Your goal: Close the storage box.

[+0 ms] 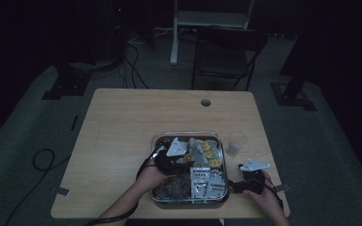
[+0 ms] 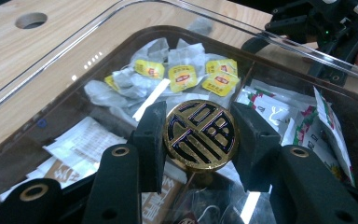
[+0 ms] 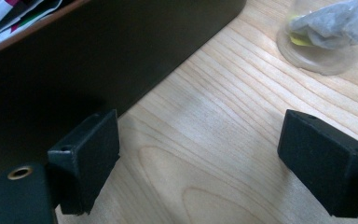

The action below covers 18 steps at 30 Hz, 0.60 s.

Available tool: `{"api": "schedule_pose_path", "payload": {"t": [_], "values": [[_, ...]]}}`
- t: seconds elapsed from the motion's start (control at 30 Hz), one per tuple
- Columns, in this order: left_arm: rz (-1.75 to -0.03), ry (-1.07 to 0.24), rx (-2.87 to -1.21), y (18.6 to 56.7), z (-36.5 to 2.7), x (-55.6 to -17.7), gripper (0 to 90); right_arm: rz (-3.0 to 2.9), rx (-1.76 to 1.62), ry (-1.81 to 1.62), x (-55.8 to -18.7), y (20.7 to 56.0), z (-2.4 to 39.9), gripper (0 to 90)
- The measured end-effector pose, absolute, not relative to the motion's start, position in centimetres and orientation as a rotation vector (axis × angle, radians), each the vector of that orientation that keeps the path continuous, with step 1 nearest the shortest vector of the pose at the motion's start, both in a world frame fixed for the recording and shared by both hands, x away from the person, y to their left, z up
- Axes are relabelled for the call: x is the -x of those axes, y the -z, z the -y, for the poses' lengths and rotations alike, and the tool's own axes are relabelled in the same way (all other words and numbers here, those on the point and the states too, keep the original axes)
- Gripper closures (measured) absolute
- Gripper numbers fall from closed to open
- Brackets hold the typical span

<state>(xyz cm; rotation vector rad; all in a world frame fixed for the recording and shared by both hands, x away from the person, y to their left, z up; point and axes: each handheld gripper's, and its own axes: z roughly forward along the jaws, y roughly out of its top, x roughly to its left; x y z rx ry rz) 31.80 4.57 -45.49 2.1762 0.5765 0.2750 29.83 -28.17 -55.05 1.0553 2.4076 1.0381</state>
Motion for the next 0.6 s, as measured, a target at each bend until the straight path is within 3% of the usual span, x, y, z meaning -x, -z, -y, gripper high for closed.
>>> {"api": "schedule_pose_path", "payload": {"t": [0.6], "values": [[-0.571, -0.232, -2.197, 47.2, -3.8, -32.8, 59.5, -2.409, -1.056, -1.038, -29.8, 55.0, 28.2, 12.1]]}}
